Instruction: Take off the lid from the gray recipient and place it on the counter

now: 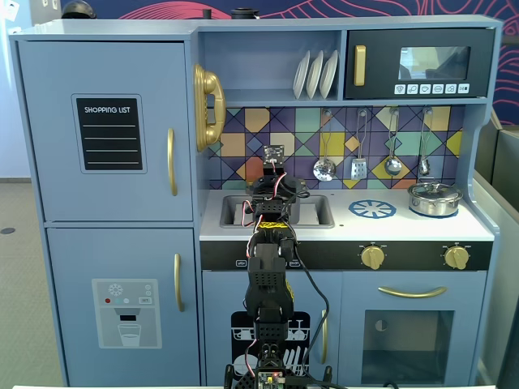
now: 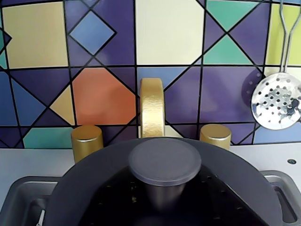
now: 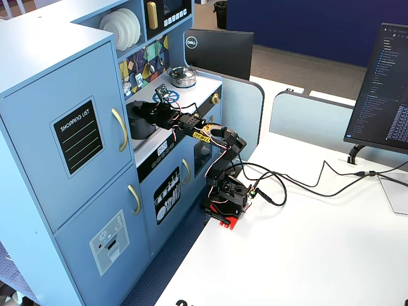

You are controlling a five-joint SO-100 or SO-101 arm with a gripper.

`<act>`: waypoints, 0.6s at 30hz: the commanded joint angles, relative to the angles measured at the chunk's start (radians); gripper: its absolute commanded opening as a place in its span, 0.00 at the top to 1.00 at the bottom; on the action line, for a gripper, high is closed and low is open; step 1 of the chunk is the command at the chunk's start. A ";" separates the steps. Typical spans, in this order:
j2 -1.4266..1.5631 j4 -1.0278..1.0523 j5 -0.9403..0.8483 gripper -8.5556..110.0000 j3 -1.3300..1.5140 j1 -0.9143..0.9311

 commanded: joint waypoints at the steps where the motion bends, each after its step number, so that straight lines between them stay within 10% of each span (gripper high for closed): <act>1: 0.002 -0.020 0.008 0.93 -0.054 0.000; 18: 0.018 0.015 0.002 0.93 -0.183 -0.008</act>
